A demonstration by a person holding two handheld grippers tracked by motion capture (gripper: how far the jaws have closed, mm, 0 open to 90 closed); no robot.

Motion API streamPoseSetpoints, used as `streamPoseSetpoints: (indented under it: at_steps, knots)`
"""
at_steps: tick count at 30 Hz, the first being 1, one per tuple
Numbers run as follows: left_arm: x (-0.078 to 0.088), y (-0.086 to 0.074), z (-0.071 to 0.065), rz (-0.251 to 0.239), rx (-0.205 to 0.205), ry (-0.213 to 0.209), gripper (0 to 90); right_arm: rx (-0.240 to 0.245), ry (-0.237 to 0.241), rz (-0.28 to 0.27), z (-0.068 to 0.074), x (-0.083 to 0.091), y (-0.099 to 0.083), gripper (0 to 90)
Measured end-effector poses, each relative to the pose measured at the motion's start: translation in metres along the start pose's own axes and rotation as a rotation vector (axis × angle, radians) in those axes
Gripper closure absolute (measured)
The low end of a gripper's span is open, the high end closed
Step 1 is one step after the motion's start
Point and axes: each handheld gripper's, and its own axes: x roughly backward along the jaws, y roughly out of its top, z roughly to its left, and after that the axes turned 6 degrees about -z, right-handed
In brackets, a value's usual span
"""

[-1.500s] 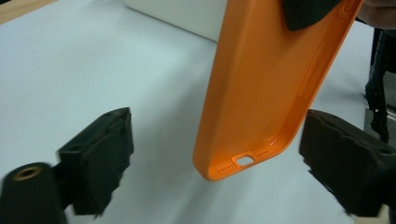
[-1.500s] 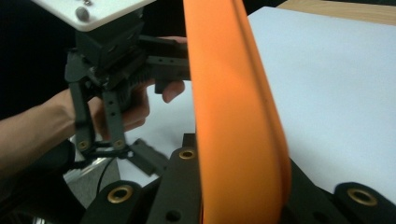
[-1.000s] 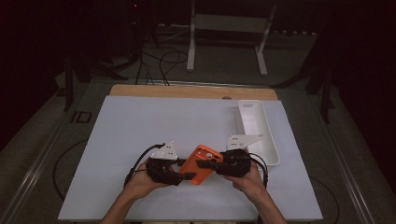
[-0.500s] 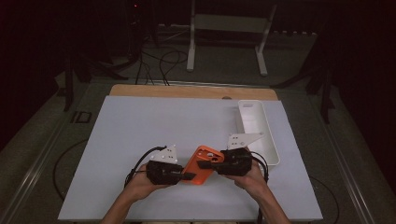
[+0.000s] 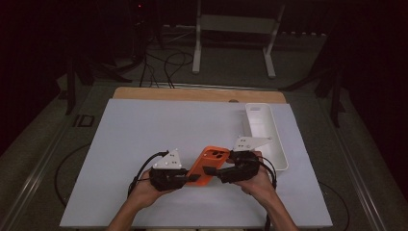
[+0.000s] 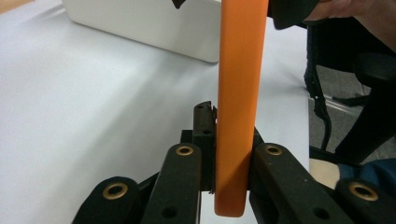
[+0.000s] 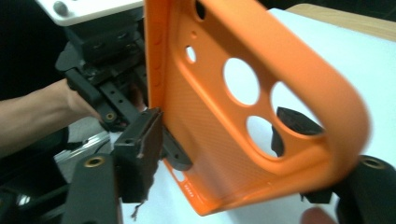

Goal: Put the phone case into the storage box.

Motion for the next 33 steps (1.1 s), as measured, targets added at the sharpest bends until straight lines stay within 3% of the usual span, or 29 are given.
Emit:
streamPoseSetpoints:
  at_steps: [4, 9, 33]
  knots:
    - [0.0, 0.0, -0.001, 0.005, -0.007, 0.022, 85.1, -0.005, -0.05, -0.013, 0.0, 0.002, 0.0, 22.5]
    - [0.001, 0.0, -0.002, 0.002, -0.008, 0.048, 85.1, -0.009, -0.091, -0.029, 0.001, 0.005, 0.0, 19.5]
    - [0.001, 0.003, -0.005, -0.023, -0.002, 0.211, 85.1, -0.017, -0.185, -0.089, 0.004, 0.016, -0.002, 15.0]
